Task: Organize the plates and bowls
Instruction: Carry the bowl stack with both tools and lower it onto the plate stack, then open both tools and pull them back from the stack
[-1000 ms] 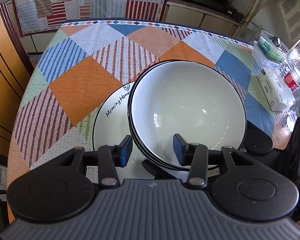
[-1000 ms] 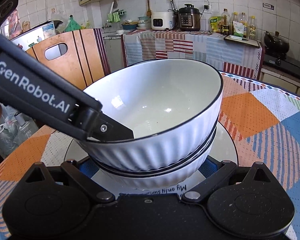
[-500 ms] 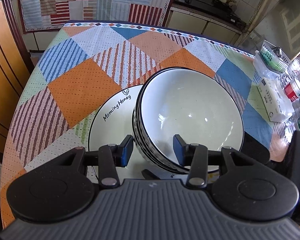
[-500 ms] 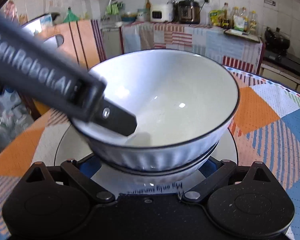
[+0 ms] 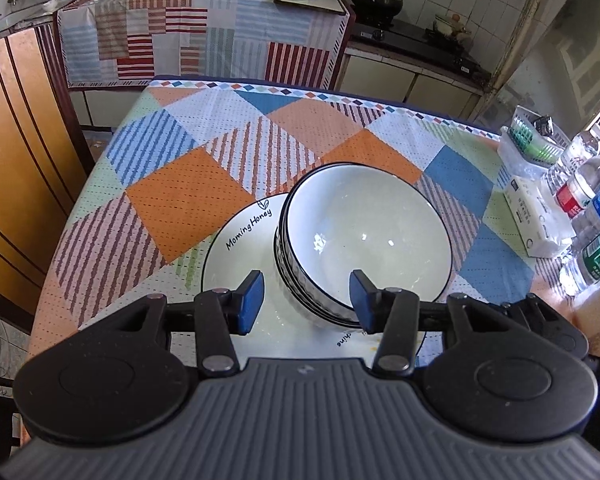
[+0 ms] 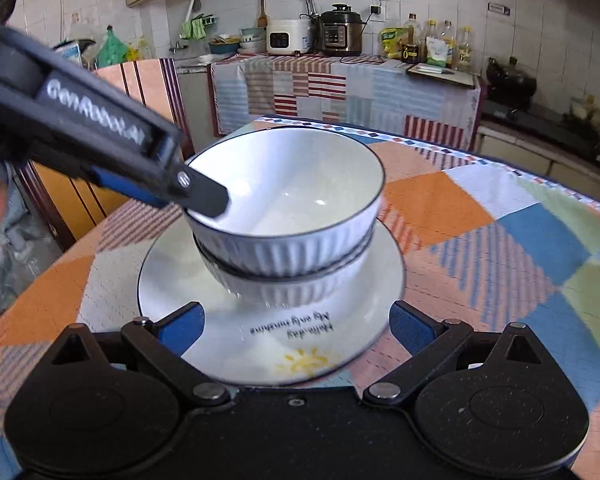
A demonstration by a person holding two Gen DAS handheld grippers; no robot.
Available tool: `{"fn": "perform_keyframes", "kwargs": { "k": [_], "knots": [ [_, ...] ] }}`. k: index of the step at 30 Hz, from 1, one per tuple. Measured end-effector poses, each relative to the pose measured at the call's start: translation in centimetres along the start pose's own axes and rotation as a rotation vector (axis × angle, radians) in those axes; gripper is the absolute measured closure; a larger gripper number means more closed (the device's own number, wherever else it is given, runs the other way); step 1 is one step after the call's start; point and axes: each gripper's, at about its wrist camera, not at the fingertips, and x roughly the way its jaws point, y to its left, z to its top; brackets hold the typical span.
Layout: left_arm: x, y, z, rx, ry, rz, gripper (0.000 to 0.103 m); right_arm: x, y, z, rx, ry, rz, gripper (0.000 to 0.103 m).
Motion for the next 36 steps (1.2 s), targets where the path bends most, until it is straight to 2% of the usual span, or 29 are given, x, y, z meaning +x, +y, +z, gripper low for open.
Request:
{"fn": "perform_keyframes", "kwargs": {
  "k": [8, 12, 20, 26, 36],
  "knots": [
    [-4.1, 0.0, 0.4, 0.046, -0.012, 0.019, 0.053, -3.7, -0.5, 0.7, 0.030, -0.028, -0.043, 0.002],
    [-6.1, 0.0, -0.2, 0.063, -0.018, 0.032, 0.051, -6.0, -0.8, 1.4, 0.082, -0.050, -0.057, 0.002],
    [-10.4, -0.2, -1.7, 0.074, -0.049, 0.054, 0.043, -10.2, -0.9, 2.6, 0.105, -0.050, -0.114, 0.002],
    [-13.3, -0.6, -3.4, 0.084, -0.089, 0.089, 0.038, -12.9, -0.8, 2.3, 0.143, -0.054, -0.132, 0.002],
    [-15.8, -1.5, -5.7, 0.098, -0.132, 0.128, 0.028, -15.9, 0.8, 1.1, 0.129, -0.071, -0.230, 0.001]
  ]
}}
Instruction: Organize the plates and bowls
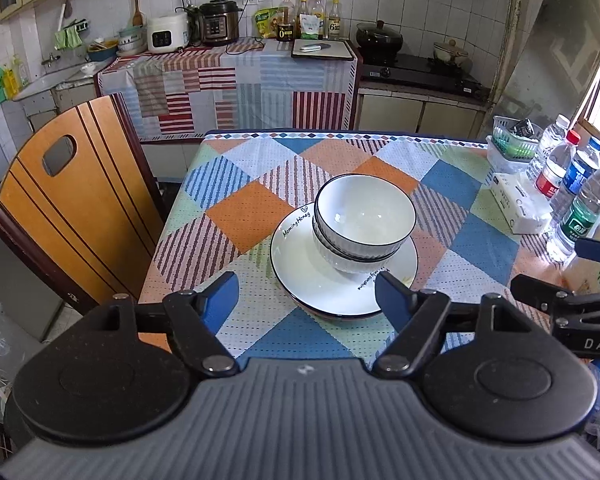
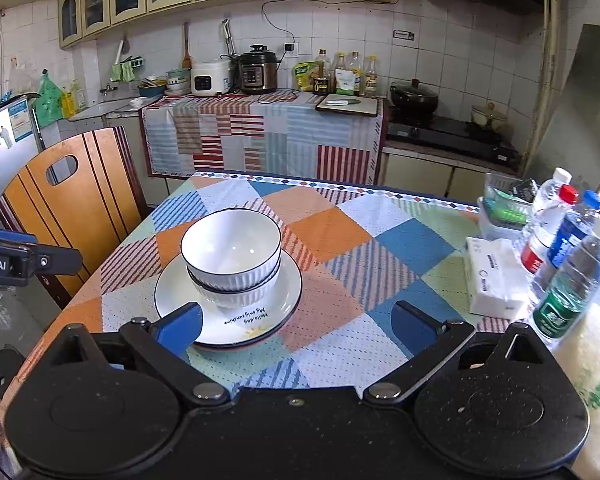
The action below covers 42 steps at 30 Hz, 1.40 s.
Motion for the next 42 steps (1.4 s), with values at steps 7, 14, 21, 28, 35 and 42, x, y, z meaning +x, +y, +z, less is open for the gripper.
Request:
{"fn": "perform_keyframes", "kwargs": {
  "k": [7, 14, 21, 28, 35, 42],
  "knots": [
    [-0.8, -0.2, -1.1, -0.008, -0.012, 0.026, 0.024, -2.5, 0.1, -0.5, 0.034, -0.022, -0.037, 0.001],
    [-1.5, -0.4, -1.9, -0.004, -0.018, 0.032, 0.021, -3.0, 0.3, -1.2, 0.030, -0.026, -0.050, 0.001],
    [-1.9, -0.6, -3.2, 0.000, -0.031, 0.040, 0.020, -2.4, 0.4, -2.4, 0.038, -0.026, -0.059, 0.001],
    [-1.3, -0.3, -3.9, -0.025, -0.040, 0.050, 0.004, -2.3, 0.3, -2.9, 0.035, -0.037, -0.087, 0.001],
    [-0.7, -0.1, -4.3, -0.029, -0.047, 0.053, 0.000, -2.1, 0.2, -3.2, 0.037, -0.032, -0.096, 0.001],
    [-0.4, -0.4, -4.6, -0.015, -0.052, 0.071, 0.000, -1.8, 0.4, -3.4, 0.036, -0.024, -0.096, 0.001]
  ]
}}
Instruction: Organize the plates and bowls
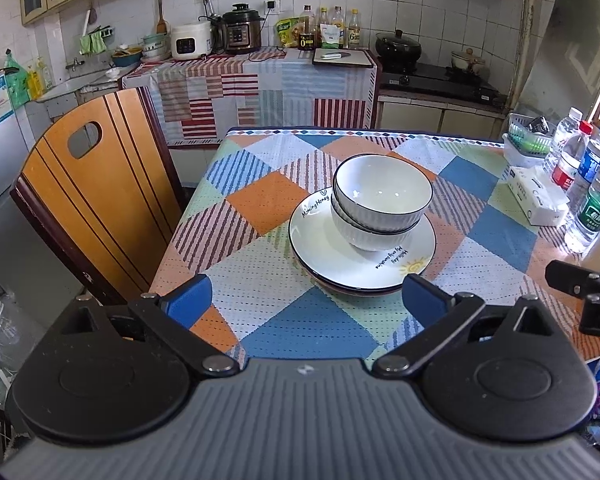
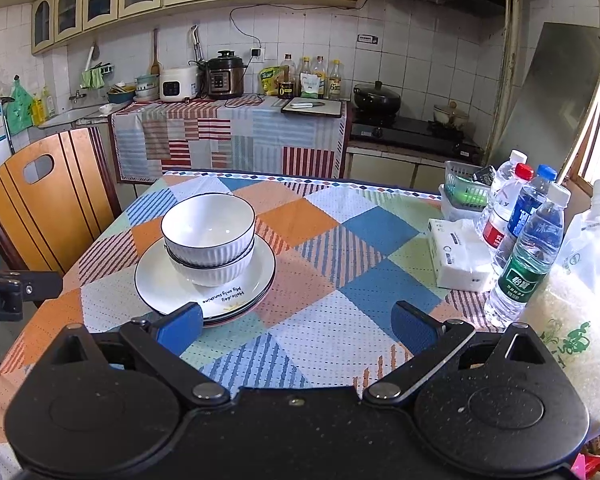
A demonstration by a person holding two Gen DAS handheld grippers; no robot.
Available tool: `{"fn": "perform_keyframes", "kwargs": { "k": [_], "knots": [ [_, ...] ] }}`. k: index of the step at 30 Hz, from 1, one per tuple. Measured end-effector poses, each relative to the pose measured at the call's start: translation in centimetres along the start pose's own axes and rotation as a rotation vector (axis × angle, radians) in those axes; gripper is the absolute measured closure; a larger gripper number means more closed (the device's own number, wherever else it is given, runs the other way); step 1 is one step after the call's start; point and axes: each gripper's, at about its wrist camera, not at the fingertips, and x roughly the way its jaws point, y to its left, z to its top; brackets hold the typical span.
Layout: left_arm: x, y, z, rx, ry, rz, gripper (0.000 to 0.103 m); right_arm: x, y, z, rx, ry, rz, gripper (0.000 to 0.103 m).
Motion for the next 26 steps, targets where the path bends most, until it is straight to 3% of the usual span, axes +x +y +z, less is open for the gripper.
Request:
{"fn": "perform_keyframes", "kwargs": {
  "k": [26],
  "knots": [
    [-0.23, -0.48, -0.40, 0.028, -0.001, 0.000, 0.000, 0.37, -0.16, -0.60, 0.003, 0.026, 0.002, 0.001]
  ]
}}
